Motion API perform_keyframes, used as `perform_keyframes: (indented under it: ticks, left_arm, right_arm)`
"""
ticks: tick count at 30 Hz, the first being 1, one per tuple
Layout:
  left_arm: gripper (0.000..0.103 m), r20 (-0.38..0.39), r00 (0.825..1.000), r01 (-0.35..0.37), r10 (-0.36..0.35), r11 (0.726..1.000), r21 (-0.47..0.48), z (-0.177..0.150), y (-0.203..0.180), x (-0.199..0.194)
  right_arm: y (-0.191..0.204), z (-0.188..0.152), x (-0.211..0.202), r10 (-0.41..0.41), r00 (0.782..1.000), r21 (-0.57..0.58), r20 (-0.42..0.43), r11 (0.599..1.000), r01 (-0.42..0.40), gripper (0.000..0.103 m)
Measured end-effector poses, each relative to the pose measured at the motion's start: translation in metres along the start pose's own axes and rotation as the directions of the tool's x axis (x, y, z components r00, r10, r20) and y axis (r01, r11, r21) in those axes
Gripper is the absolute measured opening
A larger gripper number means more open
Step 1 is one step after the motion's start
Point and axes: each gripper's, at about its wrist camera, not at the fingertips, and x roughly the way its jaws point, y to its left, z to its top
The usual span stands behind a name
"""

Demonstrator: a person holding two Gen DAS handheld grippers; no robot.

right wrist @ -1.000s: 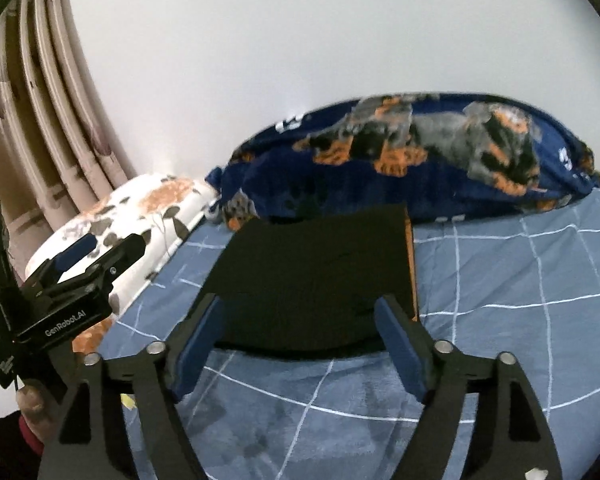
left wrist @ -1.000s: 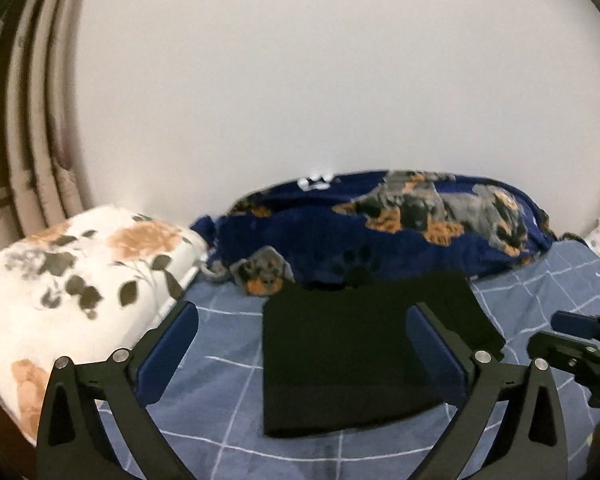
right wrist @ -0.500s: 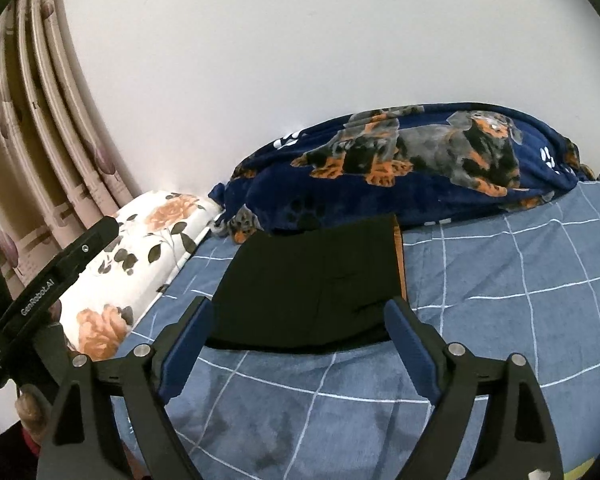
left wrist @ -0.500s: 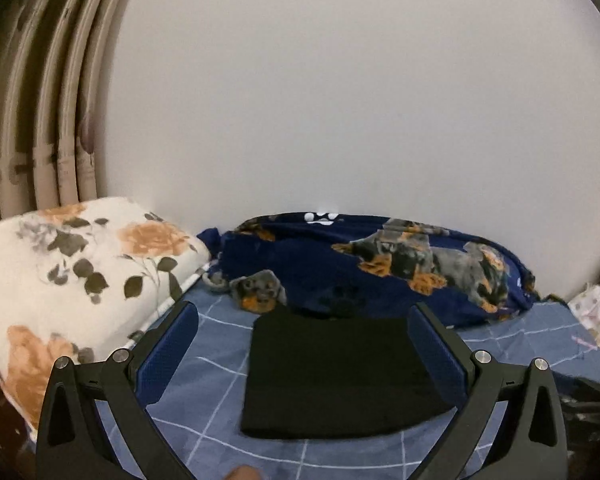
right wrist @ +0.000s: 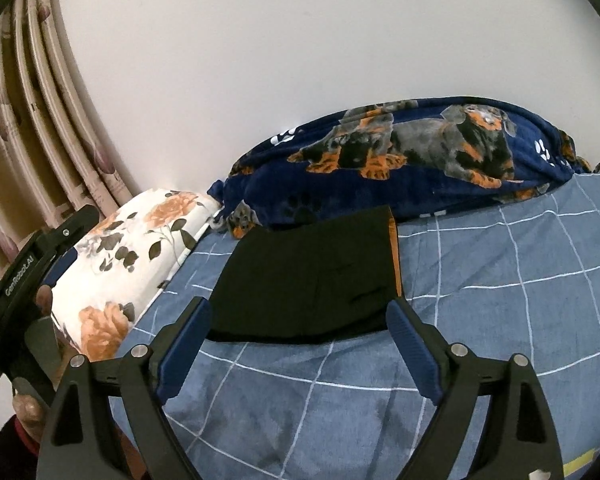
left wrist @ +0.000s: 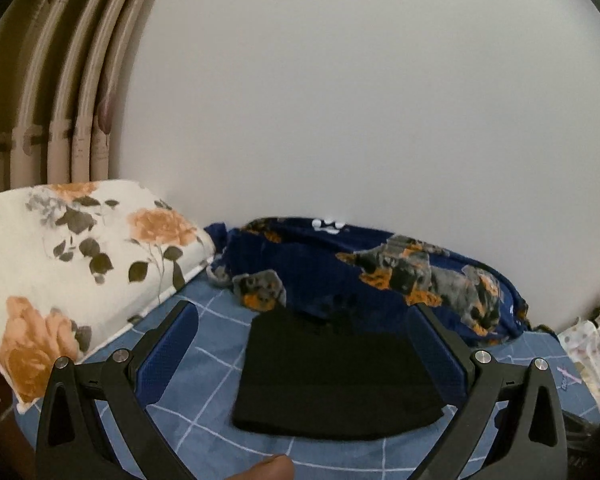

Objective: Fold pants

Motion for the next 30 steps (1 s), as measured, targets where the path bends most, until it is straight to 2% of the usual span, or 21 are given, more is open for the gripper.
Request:
perform_keyframes:
  ticks: [8, 21, 30]
  left_arm:
    - [0.103, -0.028, 0.999, -0.018, 0.019, 0.999, 0.03, -0.008, -0.002, 0.009]
    - [0.103, -0.094, 0.996, 0.005, 0.002, 0.997, 0.073, -0.022, -0.01, 0.023]
    - [0.103, -0.11, 0.994, 0.032, -0.019, 0.993, 0.114, -0.033, -0.018, 0.03]
  right_arm:
    - [0.001, -0.001, 0.0, -0.001, 1.0, -0.008, -0.001, 1.0, 0.001, 0.09]
    - [-0.004, -0.001, 0.009, -0.011, 0.999, -0.014, -0.032, 1.0, 0.011, 0.092]
    - [-0.008, -0.004, 0.019, -0.021, 0.998, -0.015, -0.059, 1.0, 0.02, 0.093]
